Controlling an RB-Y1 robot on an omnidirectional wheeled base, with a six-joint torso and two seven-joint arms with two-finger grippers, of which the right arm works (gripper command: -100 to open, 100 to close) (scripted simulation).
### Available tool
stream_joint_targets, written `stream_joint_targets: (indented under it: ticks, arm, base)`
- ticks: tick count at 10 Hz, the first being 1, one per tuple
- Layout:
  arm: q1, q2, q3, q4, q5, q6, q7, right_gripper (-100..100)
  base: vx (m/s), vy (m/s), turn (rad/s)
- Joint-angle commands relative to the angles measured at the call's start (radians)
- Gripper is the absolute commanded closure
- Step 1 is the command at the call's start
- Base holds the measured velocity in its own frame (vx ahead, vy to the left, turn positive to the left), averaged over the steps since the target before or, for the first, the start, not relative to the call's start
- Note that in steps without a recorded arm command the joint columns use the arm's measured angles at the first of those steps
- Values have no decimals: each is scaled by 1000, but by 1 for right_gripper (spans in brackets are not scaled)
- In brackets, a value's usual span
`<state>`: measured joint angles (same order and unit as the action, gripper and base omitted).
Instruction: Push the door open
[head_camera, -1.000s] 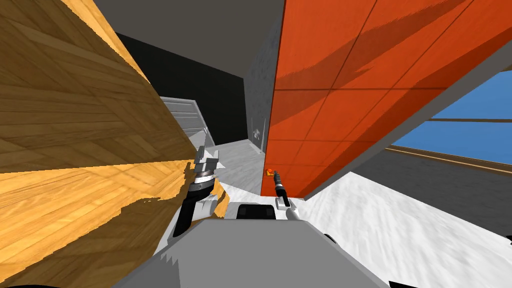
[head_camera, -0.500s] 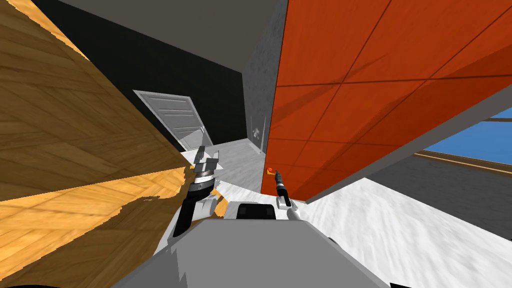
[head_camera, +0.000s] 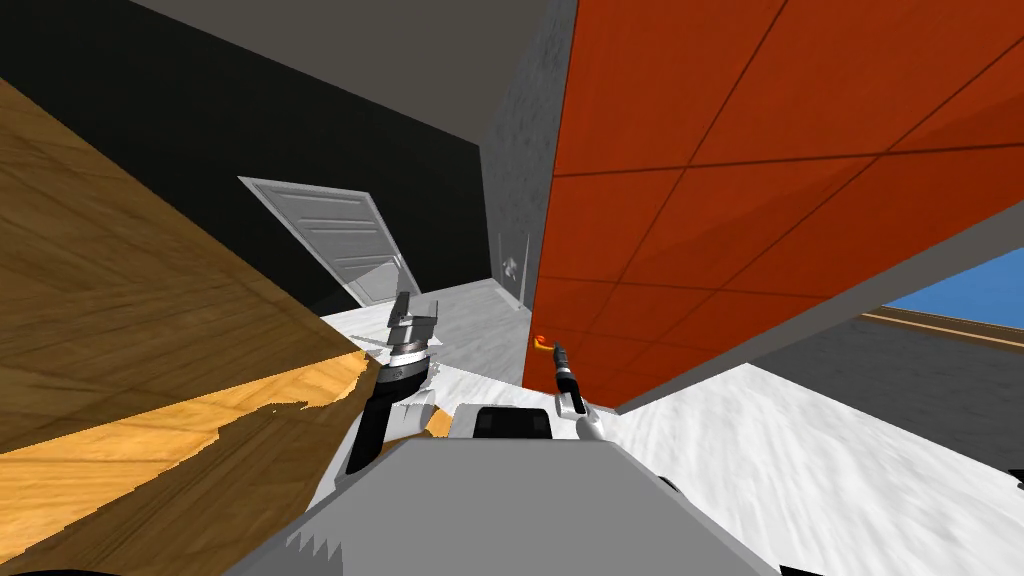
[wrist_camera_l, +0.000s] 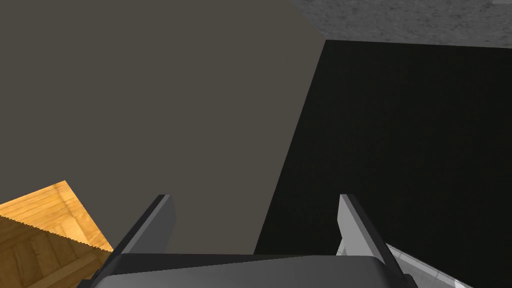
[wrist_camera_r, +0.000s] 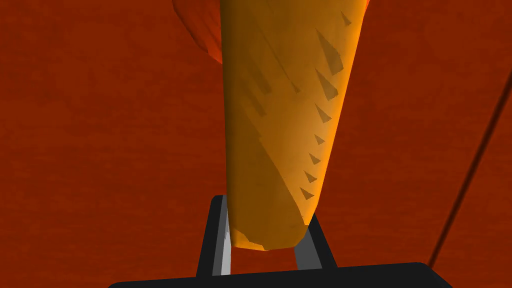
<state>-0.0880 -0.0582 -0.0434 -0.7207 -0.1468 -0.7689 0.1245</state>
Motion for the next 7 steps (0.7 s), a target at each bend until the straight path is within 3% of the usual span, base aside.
stream_joint_targets:
  ticks: [1,4,7]
  arm:
    - [-13,-12,-32,11,-14,-14,14,100]
    - [-14,-8,-47,11,-22,-15,24,100]
    - [-15,10,-83,10,-40,-18,48,100]
  base:
    - [151,31,-57]
    - [159,16,-59]
    - [171,63,-97]
